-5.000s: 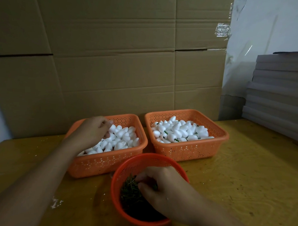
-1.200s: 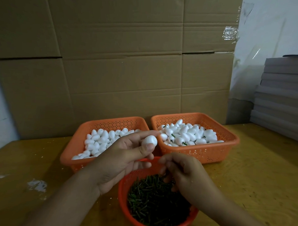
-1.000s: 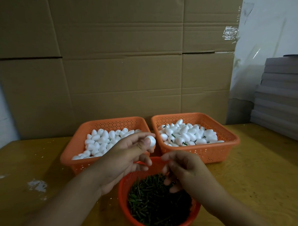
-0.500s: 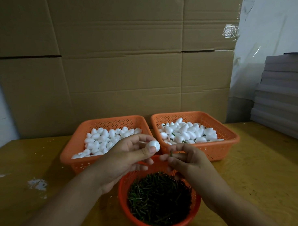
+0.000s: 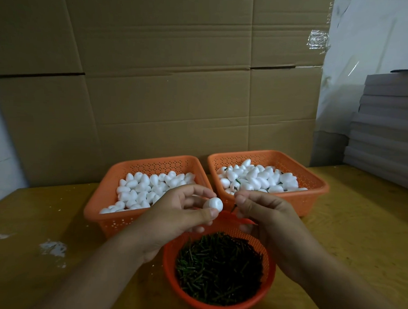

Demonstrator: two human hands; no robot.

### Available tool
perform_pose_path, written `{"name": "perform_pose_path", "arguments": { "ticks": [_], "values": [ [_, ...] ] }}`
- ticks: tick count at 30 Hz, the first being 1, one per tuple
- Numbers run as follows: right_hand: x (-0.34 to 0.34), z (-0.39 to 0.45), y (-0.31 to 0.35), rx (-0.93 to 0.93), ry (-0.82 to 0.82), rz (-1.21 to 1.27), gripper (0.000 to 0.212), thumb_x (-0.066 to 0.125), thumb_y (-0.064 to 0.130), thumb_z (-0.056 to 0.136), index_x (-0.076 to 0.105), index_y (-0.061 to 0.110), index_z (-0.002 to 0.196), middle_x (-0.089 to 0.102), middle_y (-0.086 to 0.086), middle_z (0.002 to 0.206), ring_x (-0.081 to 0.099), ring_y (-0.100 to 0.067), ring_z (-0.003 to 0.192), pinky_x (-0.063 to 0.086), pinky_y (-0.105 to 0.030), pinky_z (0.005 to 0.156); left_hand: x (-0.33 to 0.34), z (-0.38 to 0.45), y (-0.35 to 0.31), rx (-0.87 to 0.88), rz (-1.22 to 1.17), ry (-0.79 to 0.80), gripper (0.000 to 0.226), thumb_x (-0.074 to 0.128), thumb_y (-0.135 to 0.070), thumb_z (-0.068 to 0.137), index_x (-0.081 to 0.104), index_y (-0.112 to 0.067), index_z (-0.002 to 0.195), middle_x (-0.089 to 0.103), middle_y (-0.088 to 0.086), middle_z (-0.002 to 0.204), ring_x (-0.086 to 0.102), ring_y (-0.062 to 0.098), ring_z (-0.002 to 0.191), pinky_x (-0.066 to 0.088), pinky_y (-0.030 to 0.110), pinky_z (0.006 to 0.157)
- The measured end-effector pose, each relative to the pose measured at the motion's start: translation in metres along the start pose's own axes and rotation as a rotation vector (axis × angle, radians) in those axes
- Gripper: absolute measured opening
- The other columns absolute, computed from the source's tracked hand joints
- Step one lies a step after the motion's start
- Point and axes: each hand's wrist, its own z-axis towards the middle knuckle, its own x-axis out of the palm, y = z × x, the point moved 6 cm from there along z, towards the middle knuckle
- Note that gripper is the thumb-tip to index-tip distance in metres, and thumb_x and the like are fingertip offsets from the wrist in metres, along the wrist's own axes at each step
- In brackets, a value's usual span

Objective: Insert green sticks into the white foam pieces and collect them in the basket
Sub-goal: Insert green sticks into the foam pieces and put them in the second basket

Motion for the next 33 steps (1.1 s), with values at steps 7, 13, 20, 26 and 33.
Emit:
{"name": "perform_pose_path", "arguments": {
  "ticks": [7,13,20,26,33],
  "values": [
    [-0.001,-0.001,0.003,-0.035,-0.047,0.081,0.020,0.074,0.017,0.072,0.078,0.005,0.088,0.075,-0.018,0.090,0.073,-0.018,0.075,0.055,-0.019,0.058,-0.001,0.000,-0.001,0.029,0.053,-0.013,0.027,0.079,-0.019,0.084,0.070,-0.022,0.109,0.075,0.000,0.102,0.072,0.014,0.086,0.059,0.027,0.076],
    [0.001,-0.003,0.004,-0.054,-0.035,0.058,0.016,0.073,0.018,0.074,0.079,0.009,0.085,0.075,-0.015,0.087,0.072,-0.016,0.072,0.054,-0.019,0.058,-0.001,0.000,-0.001,0.041,0.055,-0.010,0.025,0.082,-0.022,0.079,0.073,-0.028,0.101,0.075,0.000,0.102,0.072,0.014,0.086,0.059,0.026,0.076],
    [0.005,-0.005,0.004,-0.067,-0.020,-0.028,0.009,0.073,0.017,0.077,0.078,0.011,0.082,0.075,-0.013,0.083,0.071,-0.016,0.071,0.052,-0.019,0.055,0.001,-0.001,-0.003,0.055,0.061,0.008,0.029,0.085,-0.035,0.069,0.073,-0.035,0.096,0.075,-0.001,0.103,0.072,0.011,0.087,0.057,0.023,0.074],
    [0.009,-0.008,0.005,-0.091,0.003,-0.107,0.010,0.069,0.013,0.087,0.078,0.010,0.082,0.076,-0.012,0.084,0.070,-0.014,0.071,0.050,-0.019,0.053,0.004,-0.001,-0.005,0.068,0.054,-0.003,0.027,0.085,-0.033,0.069,0.074,-0.032,0.094,0.076,-0.002,0.100,0.071,0.010,0.084,0.057,0.022,0.072],
    [0.012,-0.011,0.009,-0.127,0.011,-0.188,0.016,0.067,0.012,0.090,0.077,0.009,0.077,0.070,-0.007,0.070,0.061,-0.011,0.062,0.046,-0.019,0.051,0.005,-0.002,-0.009,0.097,0.029,-0.022,0.030,0.087,-0.029,0.064,0.075,-0.024,0.092,0.077,0.001,0.095,0.071,0.011,0.082,0.055,0.020,0.069]
  ]
}}
